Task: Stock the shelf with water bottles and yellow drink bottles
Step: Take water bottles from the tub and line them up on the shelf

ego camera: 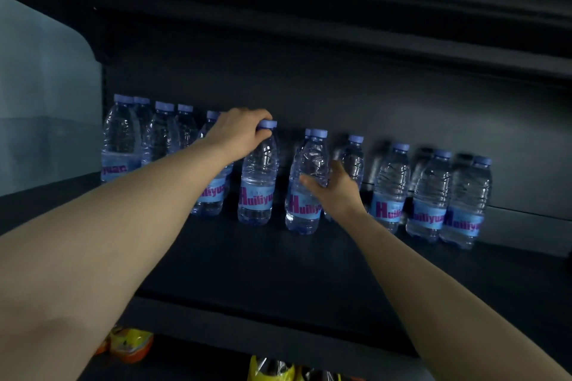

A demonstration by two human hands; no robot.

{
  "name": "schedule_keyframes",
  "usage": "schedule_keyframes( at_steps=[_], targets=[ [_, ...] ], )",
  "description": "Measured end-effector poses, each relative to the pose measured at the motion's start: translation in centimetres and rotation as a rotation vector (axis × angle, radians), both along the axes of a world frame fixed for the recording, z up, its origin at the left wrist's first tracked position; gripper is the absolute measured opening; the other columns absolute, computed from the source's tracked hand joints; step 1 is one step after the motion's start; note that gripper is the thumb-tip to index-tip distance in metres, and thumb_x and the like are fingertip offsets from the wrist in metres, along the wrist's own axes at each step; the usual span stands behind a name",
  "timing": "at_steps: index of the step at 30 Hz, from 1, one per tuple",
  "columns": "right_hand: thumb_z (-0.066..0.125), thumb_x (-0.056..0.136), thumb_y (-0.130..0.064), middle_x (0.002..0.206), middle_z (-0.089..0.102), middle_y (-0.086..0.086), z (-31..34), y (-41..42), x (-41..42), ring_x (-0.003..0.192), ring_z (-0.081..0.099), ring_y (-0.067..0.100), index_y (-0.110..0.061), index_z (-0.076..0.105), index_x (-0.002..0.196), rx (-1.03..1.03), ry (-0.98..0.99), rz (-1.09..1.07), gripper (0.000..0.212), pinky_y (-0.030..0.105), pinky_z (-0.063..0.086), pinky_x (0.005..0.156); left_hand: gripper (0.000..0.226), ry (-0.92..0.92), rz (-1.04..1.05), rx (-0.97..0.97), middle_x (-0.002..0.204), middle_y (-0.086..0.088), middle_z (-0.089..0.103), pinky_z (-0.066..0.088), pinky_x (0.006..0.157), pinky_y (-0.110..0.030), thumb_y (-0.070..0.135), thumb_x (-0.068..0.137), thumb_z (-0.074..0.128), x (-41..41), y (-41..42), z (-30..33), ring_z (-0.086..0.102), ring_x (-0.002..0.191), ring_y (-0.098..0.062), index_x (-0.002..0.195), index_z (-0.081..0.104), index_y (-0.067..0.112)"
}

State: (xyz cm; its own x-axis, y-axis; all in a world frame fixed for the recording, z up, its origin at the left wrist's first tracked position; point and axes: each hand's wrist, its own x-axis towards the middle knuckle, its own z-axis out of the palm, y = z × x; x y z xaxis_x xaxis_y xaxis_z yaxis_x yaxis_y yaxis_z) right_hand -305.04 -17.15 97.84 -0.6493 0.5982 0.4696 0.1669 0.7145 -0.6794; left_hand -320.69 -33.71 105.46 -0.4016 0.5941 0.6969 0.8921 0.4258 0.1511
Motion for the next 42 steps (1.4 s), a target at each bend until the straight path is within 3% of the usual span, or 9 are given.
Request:
schedule_keyframes(
  at_steps=[6,10,16,23,25,27,32,37,42],
  targets=[
    [0.073,0.082,-0.051,0.105,0.061,-0.008,-0.6,0.4,0.1,0.093,0.062,0.017,-0.022,0.037,0.137,-0.016,-0.122,0.026,0.072,0.031,0.051,0.077,0.030,-0.128,-0.044,0.095,0.103,0.003,0.069,0.040,0.077,-0.027,0.036,0.096,0.059,-0.2,0.3,-0.5,0.063,0.093,-0.018,0.124,0.059,0.027],
    [0.075,0.079,-0.053,0.110,0.065,-0.003,-0.6,0.5,-0.6,0.095,0.064,0.018,-0.020,0.042,0.132,0.000,-0.127,0.004,0.071,0.034,0.055,0.082,0.044,-0.176,-0.066,0.092,0.093,0.009,0.060,0.040,0.077,-0.026,0.044,0.086,0.071,-0.3,0.6,-0.6,0.058,0.088,-0.014,0.125,0.058,0.026],
    [0.072,0.076,-0.058,0.109,0.067,-0.001,-0.7,0.8,-1.1,0.092,0.066,0.018,-0.019,0.043,0.129,0.017,-0.153,0.001,0.072,0.034,0.058,0.078,0.050,-0.169,-0.069,0.060,0.100,0.004,0.059,0.041,0.081,-0.027,0.040,0.091,0.067,-0.9,0.7,-0.6,0.061,0.099,-0.021,0.136,0.053,0.024],
    [0.066,0.055,-0.073,0.111,0.068,-0.004,0.1,0.7,-0.7,0.093,0.068,0.017,-0.025,0.044,0.126,0.009,-0.198,0.063,0.088,0.040,0.060,0.079,0.052,-0.163,-0.073,0.049,0.117,-0.007,0.066,0.045,0.087,-0.031,0.040,0.092,0.064,-1.2,0.7,-0.7,0.061,0.108,-0.027,0.139,0.050,0.024],
    [0.065,0.054,-0.072,0.111,0.067,-0.003,0.2,0.4,-0.5,0.089,0.068,0.017,-0.025,0.042,0.126,-0.007,-0.196,0.064,0.089,0.035,0.059,0.071,0.052,-0.174,-0.081,0.048,0.119,-0.007,0.065,0.044,0.087,-0.031,0.040,0.093,0.063,-1.2,0.7,-0.8,0.060,0.110,-0.027,0.140,0.049,0.024],
    [0.065,0.059,-0.070,0.109,0.067,-0.001,0.1,-0.1,-0.1,0.082,0.065,0.015,-0.025,0.041,0.126,-0.015,-0.195,0.066,0.085,0.030,0.053,0.060,0.052,-0.183,-0.083,0.049,0.122,-0.007,0.064,0.044,0.088,-0.031,0.041,0.094,0.062,-1.2,0.8,-1.1,0.060,0.112,-0.027,0.141,0.047,0.026],
    [0.067,0.085,-0.047,0.114,0.063,0.008,-0.7,-0.8,0.2,0.098,0.064,0.027,-0.013,0.030,0.138,0.026,-0.180,-0.001,0.072,0.046,0.056,0.085,0.052,-0.182,-0.088,0.085,0.124,-0.007,0.064,0.040,0.085,-0.030,0.041,0.095,0.060,-0.9,0.6,-1.6,0.059,0.112,-0.027,0.142,0.045,0.026],
    [0.059,0.091,-0.042,0.090,0.065,0.006,-1.2,-1.6,1.3,0.078,0.065,0.025,-0.011,0.030,0.136,0.209,-0.211,-0.056,0.061,0.035,0.051,0.061,0.052,-0.076,-0.059,0.070,0.130,-0.010,0.059,0.041,0.088,-0.032,0.034,0.095,0.062,-0.1,-0.2,-1.7,0.058,0.115,-0.029,0.142,0.045,0.023],
    [0.047,0.095,-0.034,0.110,0.061,0.013,-1.1,-3.0,2.9,0.093,0.062,0.031,-0.007,0.033,0.140,0.488,-0.307,-0.216,0.055,0.035,0.047,0.068,0.053,-0.040,-0.028,0.038,0.131,-0.010,0.056,0.046,0.093,-0.040,0.033,0.094,0.063,1.1,-2.3,-1.8,0.057,0.117,-0.032,0.142,0.044,0.023]
  ],
)
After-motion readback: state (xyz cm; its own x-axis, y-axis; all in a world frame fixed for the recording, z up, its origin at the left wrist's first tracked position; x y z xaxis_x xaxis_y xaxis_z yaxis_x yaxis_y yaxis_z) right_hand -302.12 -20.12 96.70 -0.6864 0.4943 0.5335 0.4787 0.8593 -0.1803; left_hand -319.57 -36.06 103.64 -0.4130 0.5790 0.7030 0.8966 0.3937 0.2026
